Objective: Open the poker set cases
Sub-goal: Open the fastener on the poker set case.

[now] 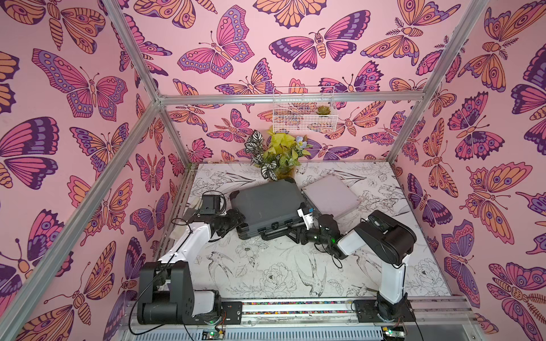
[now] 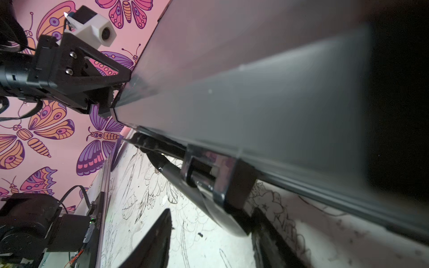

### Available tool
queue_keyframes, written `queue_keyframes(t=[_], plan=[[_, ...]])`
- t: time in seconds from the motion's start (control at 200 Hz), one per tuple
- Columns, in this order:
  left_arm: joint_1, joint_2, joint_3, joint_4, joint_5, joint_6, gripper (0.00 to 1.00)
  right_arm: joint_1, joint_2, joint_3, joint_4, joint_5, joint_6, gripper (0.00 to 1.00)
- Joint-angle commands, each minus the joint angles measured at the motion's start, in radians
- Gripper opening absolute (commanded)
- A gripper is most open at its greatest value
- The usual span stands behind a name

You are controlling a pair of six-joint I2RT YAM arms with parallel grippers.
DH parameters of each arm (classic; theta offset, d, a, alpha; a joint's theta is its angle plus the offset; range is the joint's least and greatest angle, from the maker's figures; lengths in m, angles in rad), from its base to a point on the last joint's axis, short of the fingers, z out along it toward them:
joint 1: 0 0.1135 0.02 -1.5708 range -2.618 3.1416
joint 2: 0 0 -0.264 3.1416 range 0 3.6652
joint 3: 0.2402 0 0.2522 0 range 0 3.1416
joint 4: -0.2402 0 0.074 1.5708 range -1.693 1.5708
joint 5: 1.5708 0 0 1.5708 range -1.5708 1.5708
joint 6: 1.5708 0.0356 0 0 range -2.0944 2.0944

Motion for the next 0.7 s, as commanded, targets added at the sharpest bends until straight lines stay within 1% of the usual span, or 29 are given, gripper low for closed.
queue_keyframes(t=[0.0, 0.22, 0.31, 0.391, 0.546, 0.696], plan=[[0.002, 0.034, -0.028, -0.069, -0.049, 0.002, 0.76, 0.011, 0.008, 0.006, 0.124, -0.080, 0.038, 0.53], [0.002, 0.030, -0.028, -0.068, -0.050, 0.004, 0.76, 0.012, 0.005, 0.005, 0.127, -0.081, 0.053, 0.48], [0.002, 0.027, -0.027, -0.069, -0.054, 0.006, 0.76, 0.013, 0.007, 0.006, 0.125, -0.070, 0.069, 0.48], [0.002, 0.018, -0.023, -0.069, -0.060, 0.010, 0.76, 0.012, 0.009, 0.014, 0.114, -0.053, 0.113, 0.47], [0.002, -0.008, 0.000, -0.071, -0.064, 0.046, 0.76, 0.013, 0.027, 0.028, 0.093, -0.016, 0.228, 0.41], [0.002, -0.045, 0.026, -0.080, -0.091, 0.102, 0.76, 0.013, 0.038, 0.015, 0.114, -0.002, 0.259, 0.37]])
